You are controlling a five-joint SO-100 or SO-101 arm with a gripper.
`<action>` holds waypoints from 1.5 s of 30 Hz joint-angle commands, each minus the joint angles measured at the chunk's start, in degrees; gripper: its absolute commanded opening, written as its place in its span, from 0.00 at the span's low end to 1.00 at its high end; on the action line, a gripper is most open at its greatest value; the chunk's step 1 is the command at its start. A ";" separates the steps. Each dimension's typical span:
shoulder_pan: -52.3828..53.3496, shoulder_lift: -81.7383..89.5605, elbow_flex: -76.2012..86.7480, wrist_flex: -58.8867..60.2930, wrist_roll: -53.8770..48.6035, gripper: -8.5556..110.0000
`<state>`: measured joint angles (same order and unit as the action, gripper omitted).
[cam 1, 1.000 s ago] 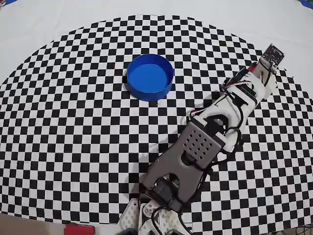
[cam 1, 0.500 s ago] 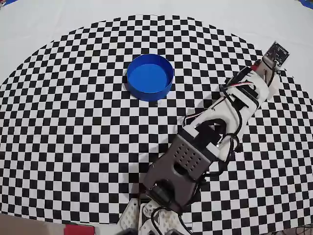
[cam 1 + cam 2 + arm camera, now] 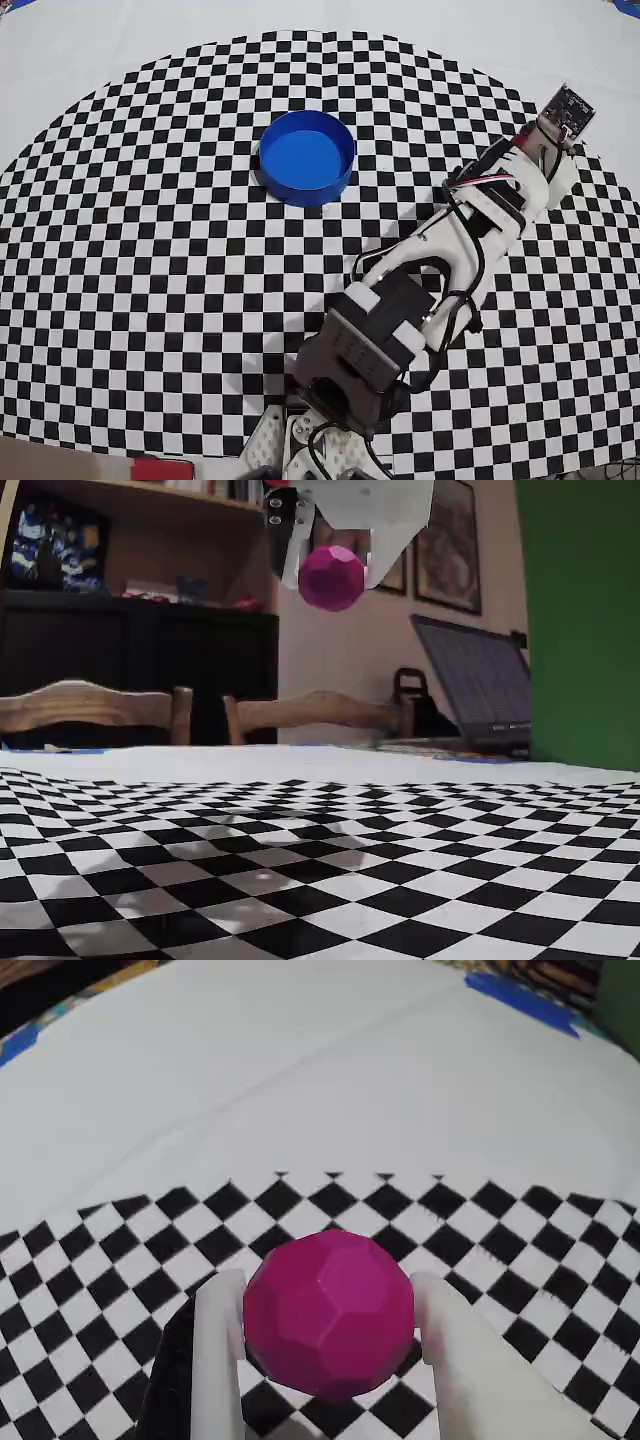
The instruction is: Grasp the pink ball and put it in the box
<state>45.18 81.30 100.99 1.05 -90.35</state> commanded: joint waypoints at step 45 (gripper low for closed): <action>-2.46 19.42 13.36 -0.44 -0.35 0.07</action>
<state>43.68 96.86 114.70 1.05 -90.35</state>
